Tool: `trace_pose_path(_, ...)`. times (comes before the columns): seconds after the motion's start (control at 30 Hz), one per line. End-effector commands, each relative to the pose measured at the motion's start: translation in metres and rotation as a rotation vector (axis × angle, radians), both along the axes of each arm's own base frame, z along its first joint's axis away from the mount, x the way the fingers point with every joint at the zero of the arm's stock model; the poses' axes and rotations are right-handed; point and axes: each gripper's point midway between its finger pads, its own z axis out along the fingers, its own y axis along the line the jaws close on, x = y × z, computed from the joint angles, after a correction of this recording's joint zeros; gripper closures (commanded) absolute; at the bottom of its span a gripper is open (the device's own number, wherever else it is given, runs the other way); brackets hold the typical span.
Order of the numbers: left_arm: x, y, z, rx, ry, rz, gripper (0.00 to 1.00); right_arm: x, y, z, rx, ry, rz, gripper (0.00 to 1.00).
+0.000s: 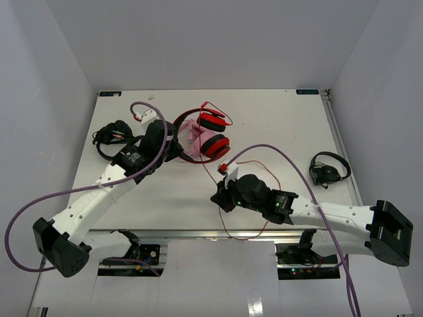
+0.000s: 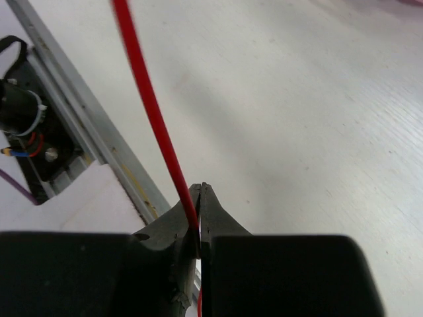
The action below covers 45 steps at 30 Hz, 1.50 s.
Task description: Wrap the headphones
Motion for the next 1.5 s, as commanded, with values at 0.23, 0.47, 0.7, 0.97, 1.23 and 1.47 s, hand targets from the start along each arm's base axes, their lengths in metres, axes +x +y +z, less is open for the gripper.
trace_pose_path(0.23,-0.022,-0.005,0.078,-0.245,-0.161,-0.053,1.0,0.021,-0.01,-0.005,0.079,-0.062,-0.148,0.92)
trace_pose_path(0.47,-0.041,-0.013,0.093,-0.31,-0.184,-0.155,1.0,0.033,-0.014,-0.012,0.038,-0.098,-0.195,0.92)
trace_pose_path(0.7,-0.064,-0.023,0.113,-0.403,-0.218,-0.261,1.0,0.041,-0.013,-0.018,0.009,-0.124,-0.209,0.92)
trace_pose_path(0.97,-0.079,-0.025,0.139,-0.469,-0.258,-0.318,1.0,0.041,-0.007,-0.028,-0.009,-0.127,-0.183,0.92)
trace_pose_path(1.23,-0.092,-0.032,0.137,-0.481,-0.257,-0.401,1.0,0.048,-0.011,-0.024,-0.012,-0.151,-0.21,0.92)
trace_pose_path(1.47,-0.077,-0.02,0.124,-0.404,-0.259,-0.317,1.0,0.044,-0.01,-0.019,0.011,-0.149,-0.192,0.92)
